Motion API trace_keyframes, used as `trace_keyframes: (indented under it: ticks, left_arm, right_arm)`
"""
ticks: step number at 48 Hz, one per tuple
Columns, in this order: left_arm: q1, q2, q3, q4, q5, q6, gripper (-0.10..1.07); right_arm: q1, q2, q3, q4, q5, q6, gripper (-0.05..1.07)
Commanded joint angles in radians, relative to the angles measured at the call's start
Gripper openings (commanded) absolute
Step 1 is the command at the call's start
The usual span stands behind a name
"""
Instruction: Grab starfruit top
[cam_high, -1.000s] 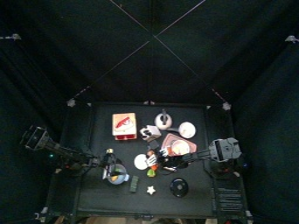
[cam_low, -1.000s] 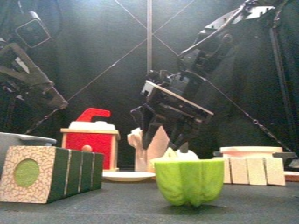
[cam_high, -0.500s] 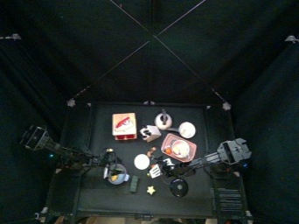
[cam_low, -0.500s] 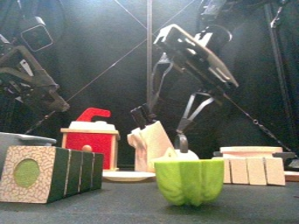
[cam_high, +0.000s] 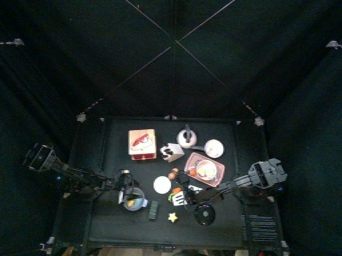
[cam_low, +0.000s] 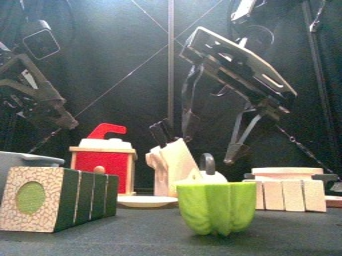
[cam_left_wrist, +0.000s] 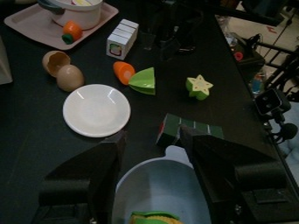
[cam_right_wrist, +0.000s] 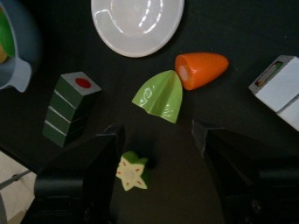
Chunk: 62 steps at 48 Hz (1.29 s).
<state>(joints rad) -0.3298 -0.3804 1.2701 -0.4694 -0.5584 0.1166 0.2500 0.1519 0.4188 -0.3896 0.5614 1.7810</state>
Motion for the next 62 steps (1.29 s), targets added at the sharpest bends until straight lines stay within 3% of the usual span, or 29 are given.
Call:
trace_keyframes:
  ticks: [1,44,51,62]
  left_arm:
    - [-0.002,0.000,-0.009,0.008,-0.003,0.002,0.88]
    - [0.002,0.000,0.000,0.009,-0.003,0.000,0.88]
    - [0.002,0.000,0.000,0.009,-0.003,0.000,0.88]
    - [0.002,0.000,0.002,0.008,-0.003,0.000,0.88]
  right_arm:
    - [-0.017,-0.005,-0.018,-0.002,-0.020,-0.002,0.94]
    - [-0.063,0.054,0.028,0.046,-0.132,-0.002,0.92]
    - [-0.066,0.054,0.031,0.043,-0.144,-0.002,0.88]
    - [-0.066,0.054,0.032,0.046,-0.146,0.000,0.73]
